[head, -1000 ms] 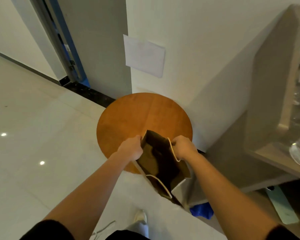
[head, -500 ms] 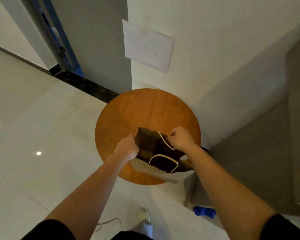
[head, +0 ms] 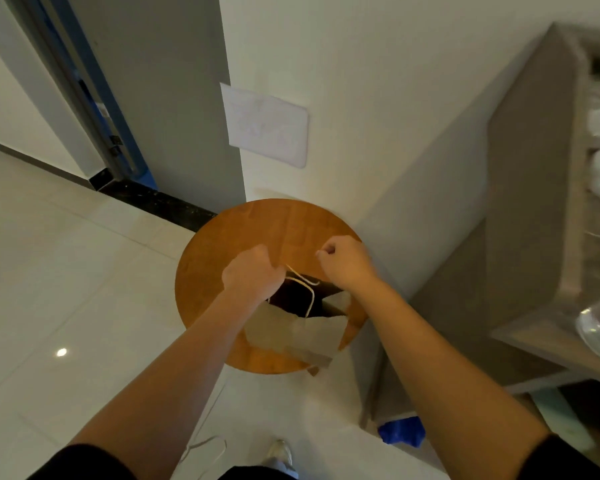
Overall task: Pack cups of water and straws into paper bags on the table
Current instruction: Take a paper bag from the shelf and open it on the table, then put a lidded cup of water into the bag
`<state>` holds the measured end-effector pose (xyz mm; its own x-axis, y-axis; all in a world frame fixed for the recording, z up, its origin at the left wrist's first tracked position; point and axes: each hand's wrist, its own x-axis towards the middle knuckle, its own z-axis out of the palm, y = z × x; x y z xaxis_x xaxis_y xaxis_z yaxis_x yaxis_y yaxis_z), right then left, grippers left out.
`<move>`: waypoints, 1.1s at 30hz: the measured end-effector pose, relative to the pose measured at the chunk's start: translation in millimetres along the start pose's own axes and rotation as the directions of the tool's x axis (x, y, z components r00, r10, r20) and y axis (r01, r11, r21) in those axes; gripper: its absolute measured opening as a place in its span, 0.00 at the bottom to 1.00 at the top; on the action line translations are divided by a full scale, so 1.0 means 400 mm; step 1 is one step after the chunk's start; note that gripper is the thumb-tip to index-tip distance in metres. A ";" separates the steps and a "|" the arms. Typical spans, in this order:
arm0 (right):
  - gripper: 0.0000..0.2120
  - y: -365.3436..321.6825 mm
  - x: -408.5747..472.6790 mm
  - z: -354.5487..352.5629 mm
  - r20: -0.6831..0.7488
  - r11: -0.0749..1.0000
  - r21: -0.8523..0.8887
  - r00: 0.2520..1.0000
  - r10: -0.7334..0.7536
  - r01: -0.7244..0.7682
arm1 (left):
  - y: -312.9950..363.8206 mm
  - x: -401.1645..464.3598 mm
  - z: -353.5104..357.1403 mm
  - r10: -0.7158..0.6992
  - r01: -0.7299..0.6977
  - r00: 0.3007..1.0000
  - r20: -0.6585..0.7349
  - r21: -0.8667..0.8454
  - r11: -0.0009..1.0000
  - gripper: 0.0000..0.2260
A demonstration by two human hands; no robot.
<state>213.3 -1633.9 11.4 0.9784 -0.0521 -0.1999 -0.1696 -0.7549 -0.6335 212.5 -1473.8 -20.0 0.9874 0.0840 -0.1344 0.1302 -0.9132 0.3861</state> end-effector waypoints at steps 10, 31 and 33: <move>0.10 0.062 -0.356 -0.222 -0.170 0.985 0.046 0.973 -0.157 0.167 | 0.314 -0.366 -0.082 0.321 -0.333 0.938 -0.128 -0.085 0.939 0.08; 0.14 0.284 -0.546 -0.608 -0.785 0.989 0.050 0.618 -0.047 0.138 | 0.774 -0.445 0.045 0.613 -0.481 0.787 -0.069 -0.692 0.539 0.41; 0.25 0.289 -0.530 -0.612 -0.724 0.996 0.038 0.689 -0.028 0.080 | 0.780 -0.432 0.051 0.612 -0.484 0.783 -0.111 -0.726 0.488 0.39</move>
<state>15.2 -1870.2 163.2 0.7645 -0.4882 0.4209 -0.0951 -0.7313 -0.6754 80.5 -1781.4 105.1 0.8631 -0.4485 0.2321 -0.3489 -0.1973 0.9161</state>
